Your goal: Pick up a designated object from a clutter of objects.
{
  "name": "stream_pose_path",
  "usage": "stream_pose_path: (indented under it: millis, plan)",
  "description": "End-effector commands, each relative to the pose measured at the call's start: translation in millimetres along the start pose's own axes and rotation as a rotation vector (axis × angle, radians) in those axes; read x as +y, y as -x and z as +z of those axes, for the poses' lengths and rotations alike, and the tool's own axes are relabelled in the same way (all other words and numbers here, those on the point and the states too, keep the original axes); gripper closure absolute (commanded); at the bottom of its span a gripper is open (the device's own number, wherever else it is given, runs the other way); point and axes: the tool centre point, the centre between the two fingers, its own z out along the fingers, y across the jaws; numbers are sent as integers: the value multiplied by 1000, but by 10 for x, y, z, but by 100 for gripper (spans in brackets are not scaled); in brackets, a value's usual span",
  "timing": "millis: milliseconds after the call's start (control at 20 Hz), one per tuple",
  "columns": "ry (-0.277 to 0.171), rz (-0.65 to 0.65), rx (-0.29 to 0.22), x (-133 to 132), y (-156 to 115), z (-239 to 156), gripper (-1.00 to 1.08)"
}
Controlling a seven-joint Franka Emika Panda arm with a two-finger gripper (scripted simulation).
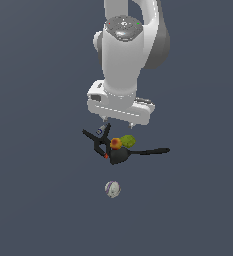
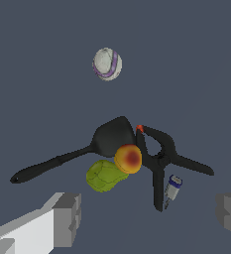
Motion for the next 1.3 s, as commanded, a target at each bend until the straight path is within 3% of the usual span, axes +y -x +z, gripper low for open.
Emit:
stream_pose_path:
  millis: [0, 1250]
  plan:
    - [-2, 54, 3, -66, -7, 91, -92]
    - [-31, 601, 22, -672, 51, 996, -92]
